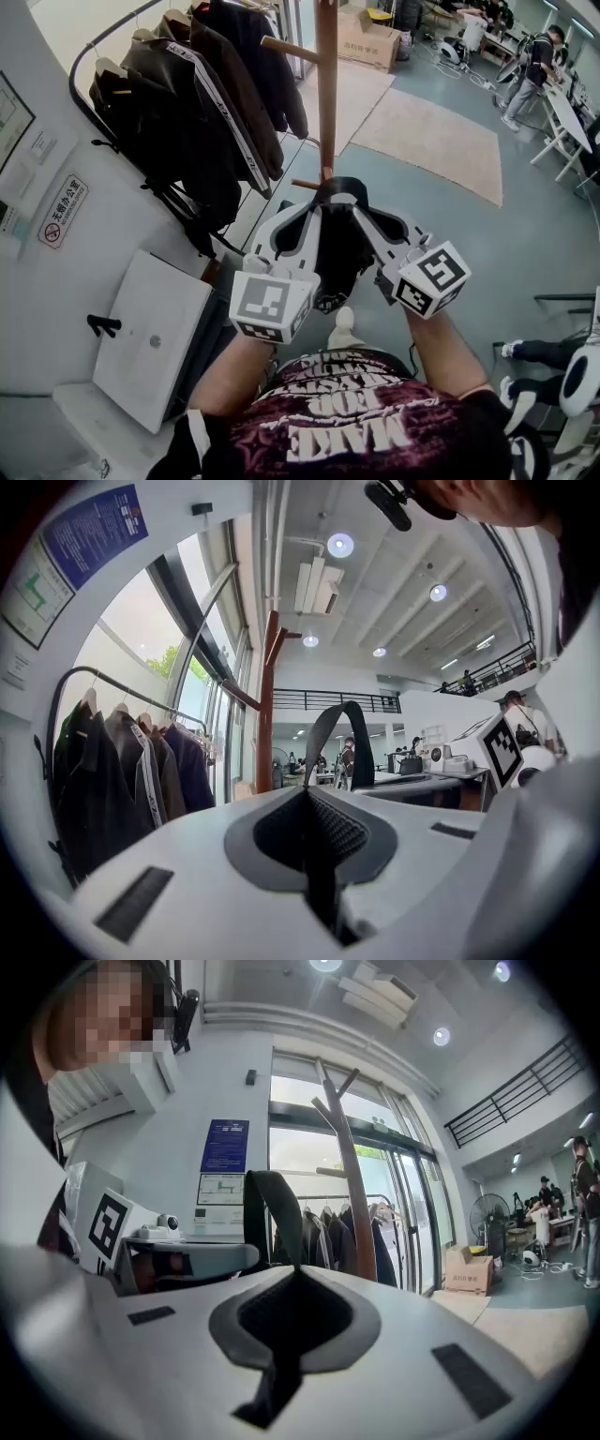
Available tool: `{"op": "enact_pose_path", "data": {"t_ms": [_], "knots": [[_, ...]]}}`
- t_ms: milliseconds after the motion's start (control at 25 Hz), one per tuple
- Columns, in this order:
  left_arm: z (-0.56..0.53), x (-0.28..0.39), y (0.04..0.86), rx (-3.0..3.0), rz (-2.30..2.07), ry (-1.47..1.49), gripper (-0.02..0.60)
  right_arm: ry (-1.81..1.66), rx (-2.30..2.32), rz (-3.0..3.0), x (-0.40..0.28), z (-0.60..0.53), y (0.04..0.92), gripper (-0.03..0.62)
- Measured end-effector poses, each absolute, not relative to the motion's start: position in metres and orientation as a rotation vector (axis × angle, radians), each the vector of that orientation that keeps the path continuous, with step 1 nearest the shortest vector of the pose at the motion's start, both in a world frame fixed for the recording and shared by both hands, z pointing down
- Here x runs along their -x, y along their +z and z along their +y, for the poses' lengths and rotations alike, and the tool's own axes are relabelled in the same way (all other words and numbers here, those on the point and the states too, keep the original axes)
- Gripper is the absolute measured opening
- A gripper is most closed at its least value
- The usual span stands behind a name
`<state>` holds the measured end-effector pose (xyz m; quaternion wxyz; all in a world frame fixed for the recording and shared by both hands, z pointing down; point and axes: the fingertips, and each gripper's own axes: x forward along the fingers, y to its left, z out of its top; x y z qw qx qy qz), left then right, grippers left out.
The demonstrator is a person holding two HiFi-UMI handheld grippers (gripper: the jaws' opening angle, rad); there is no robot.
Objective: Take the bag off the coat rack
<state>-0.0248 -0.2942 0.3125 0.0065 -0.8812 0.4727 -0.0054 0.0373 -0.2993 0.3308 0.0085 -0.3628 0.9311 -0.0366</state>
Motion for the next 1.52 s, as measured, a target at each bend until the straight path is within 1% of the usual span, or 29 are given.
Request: {"op": "enact_pose_path", "data": {"t_ms": [640,1520], "knots": [[-0.235,0.035,0.268,2.7,1.404,0.036,0.009,0.014,1.11,2.861,-0.029,-0.239,0.288,0.011],[-0.195,0.031,0.265,2.727,1.37,0.036,0.009,0.082,1.135,2.874,-0.032,-0.199,0.282,0.011]]}}
